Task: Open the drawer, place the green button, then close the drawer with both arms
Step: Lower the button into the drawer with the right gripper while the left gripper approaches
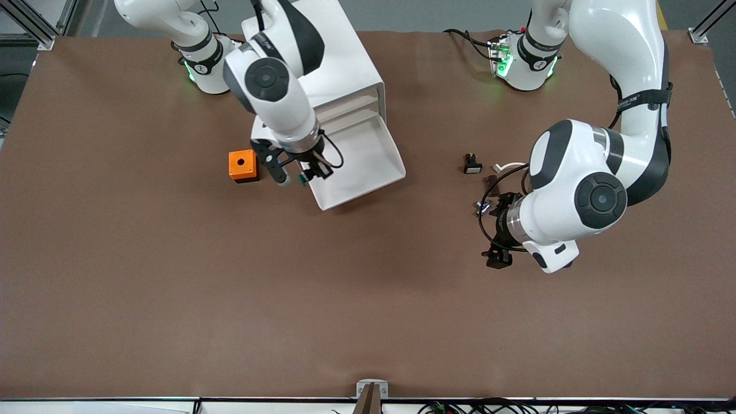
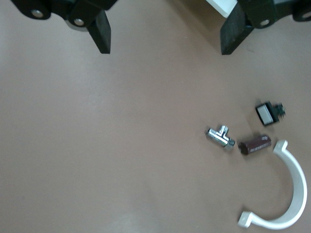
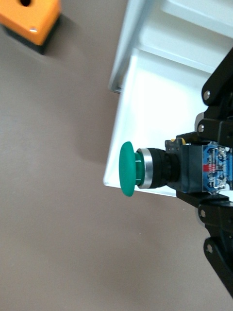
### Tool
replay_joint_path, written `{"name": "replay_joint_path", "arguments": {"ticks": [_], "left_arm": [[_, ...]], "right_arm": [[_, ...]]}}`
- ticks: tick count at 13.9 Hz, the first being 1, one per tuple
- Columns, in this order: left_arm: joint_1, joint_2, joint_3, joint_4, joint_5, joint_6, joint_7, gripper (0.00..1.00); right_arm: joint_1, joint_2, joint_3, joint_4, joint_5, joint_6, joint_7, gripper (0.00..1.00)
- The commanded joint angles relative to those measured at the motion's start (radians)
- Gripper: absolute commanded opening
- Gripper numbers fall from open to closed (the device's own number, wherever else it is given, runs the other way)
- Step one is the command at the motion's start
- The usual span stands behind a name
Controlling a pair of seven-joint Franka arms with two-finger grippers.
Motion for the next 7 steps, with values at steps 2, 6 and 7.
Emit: {"name": "replay_joint_path", "arguments": {"ticks": [2,6,7], "left_arm": [[-0.003,-0.004,-0.004,-0.029,0.022,0.004,0.171,0.99],[-0.030,0.044,-0.014,-0.029,0.016,0.063,0.320,0.99],[-0.033,0.054,-0.029,-0.029,0.015,0.064,0.373,0.99]], "right_arm": [[0.069,0.033,-0.014,-0.008,0.008,0.053,0.139,0.00],[0.129,0.111,-0.014,-0.008,0.007,0.165,0.265,0.00],[0.146,0.126,-0.014,-0.004,0.007,0.180,0.281,0.00]]}}
